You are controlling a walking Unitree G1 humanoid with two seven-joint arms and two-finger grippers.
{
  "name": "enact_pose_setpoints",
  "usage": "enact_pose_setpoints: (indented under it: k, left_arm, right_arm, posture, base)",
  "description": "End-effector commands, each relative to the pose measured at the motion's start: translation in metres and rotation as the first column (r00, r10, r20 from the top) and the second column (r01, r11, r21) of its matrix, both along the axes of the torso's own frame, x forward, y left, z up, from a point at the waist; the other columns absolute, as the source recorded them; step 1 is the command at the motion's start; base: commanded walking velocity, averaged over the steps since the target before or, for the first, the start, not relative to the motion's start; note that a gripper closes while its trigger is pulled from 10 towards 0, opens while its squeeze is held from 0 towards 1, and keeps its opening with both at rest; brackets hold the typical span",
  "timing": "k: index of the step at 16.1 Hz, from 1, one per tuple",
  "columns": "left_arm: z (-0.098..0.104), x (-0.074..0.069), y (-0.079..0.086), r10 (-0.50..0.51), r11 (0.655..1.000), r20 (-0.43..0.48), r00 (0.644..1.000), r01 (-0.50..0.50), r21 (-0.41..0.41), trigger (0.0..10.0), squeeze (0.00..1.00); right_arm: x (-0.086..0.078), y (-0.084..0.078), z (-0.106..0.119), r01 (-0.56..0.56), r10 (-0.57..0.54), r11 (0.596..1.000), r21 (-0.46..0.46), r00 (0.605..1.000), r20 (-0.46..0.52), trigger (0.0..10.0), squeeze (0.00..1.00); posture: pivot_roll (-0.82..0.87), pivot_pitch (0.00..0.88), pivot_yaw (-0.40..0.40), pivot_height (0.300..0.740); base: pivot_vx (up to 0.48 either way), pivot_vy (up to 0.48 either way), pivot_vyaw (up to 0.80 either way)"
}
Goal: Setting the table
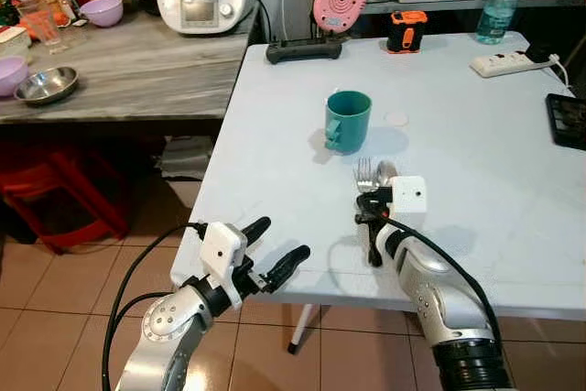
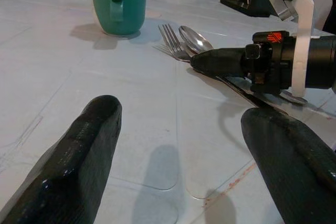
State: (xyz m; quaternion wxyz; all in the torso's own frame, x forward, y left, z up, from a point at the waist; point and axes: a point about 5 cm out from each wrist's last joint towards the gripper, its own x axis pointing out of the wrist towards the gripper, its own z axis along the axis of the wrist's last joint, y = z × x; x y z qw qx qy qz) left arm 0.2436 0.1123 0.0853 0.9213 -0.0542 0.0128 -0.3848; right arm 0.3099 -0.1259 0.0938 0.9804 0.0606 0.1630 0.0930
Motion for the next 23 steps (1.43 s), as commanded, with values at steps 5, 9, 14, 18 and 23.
enact_pose_setpoints:
  k: [5, 9, 14, 18, 23]
  left_arm:
    - [0.006, 0.002, -0.002, -0.034, 0.999, 0.038, 0.999, 0.033, 0.025, 10.0, 0.0]
    - [0.005, 0.002, -0.003, -0.036, 0.999, 0.043, 0.998, 0.035, 0.029, 10.0, 0.0]
    - [0.008, 0.007, -0.002, -0.015, 0.999, 0.059, 0.998, 0.013, 0.03, 10.0, 0.0]
    - [0.012, 0.017, 0.006, 0.114, 0.993, 0.087, 0.99, -0.117, 0.028, 10.0, 0.0]
    - [0.015, 0.037, 0.028, 0.364, 0.931, 0.068, 0.929, -0.365, 0.0, 10.0, 0.0]
  right_arm:
    - [-0.02, 0.01, -0.043, -0.03, 0.035, 0.999, 0.026, 0.976, -0.215, 0.0, 0.0]
    - [-0.02, 0.009, -0.044, -0.023, 0.027, 1.0, 0.02, 0.975, -0.22, 0.0, 0.0]
    - [0.0, 0.008, 0.003, 0.062, -0.062, 0.996, 0.068, 0.998, -0.007, 0.0, 0.0]
    - [0.004, 0.01, 0.035, 0.088, -0.1, 0.991, 0.096, 0.986, 0.13, 0.0, 0.0]
    - [-0.004, 0.004, 0.046, 0.141, -0.164, 0.983, 0.115, 0.96, 0.229, 4.0, 0.0]
  posture:
    - [-0.06, 0.063, 0.096, 0.74]
    - [-0.06, 0.056, 0.091, 0.74]
    - [-0.06, 0.056, 0.088, 0.74]
    - [-0.06, 0.053, 0.09, 0.74]
    - [-0.07, 0.036, 0.094, 0.74]
  base:
    - [0.0, 0.0, 0.0]
    - [0.0, 0.0, 0.0]
    - [0.0, 0.0, 0.0]
    - [0.0, 0.0, 0.0]
    - [0.0, 0.0, 0.0]
